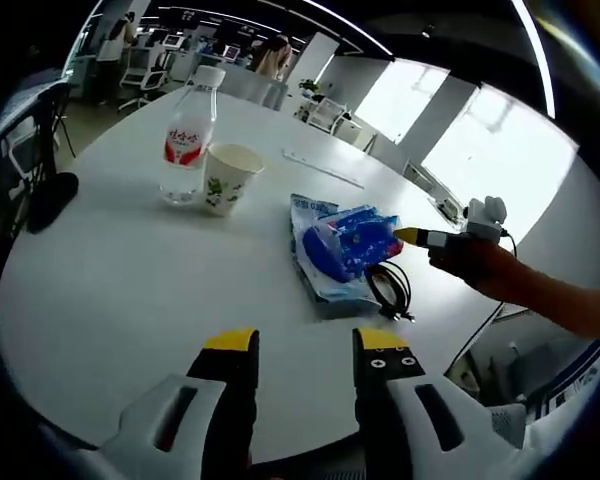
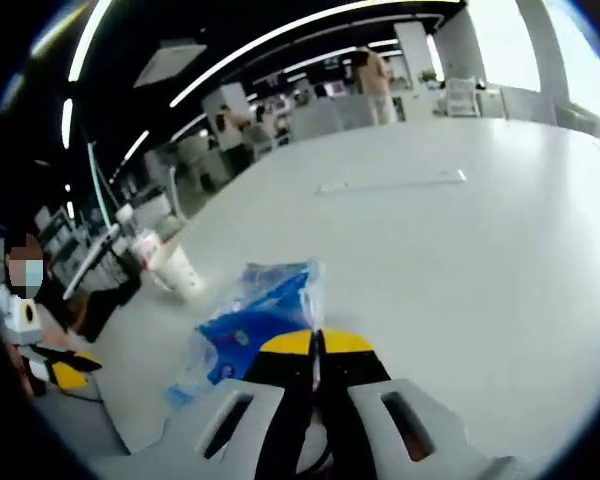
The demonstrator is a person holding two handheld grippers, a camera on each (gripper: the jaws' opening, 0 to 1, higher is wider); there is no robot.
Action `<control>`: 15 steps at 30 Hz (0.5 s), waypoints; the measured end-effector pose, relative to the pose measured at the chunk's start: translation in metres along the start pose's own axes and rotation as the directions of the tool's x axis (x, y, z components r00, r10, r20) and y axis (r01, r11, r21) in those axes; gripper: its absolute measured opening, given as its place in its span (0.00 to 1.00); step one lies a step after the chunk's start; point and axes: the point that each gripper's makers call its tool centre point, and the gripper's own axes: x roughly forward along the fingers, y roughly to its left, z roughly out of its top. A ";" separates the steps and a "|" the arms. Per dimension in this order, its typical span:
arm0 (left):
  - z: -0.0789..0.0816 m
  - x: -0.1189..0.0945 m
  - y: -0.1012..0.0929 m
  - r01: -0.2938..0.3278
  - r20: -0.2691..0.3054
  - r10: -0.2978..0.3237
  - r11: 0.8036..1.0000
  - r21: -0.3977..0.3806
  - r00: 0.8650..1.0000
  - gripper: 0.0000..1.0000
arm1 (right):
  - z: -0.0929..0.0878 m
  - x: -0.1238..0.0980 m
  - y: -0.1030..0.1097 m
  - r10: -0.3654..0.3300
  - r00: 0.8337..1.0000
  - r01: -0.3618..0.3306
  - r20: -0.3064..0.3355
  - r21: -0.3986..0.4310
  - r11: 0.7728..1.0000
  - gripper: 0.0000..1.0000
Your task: Arrange the tabletop items into an orderly group along one side of the table until the central work area is clear of visible clutter.
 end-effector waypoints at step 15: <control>-0.003 0.003 -0.005 0.011 -0.013 -0.011 1.000 0.004 1.000 0.36 | 0.026 -0.018 -0.069 -0.132 0.990 0.127 0.048 0.093 0.987 0.00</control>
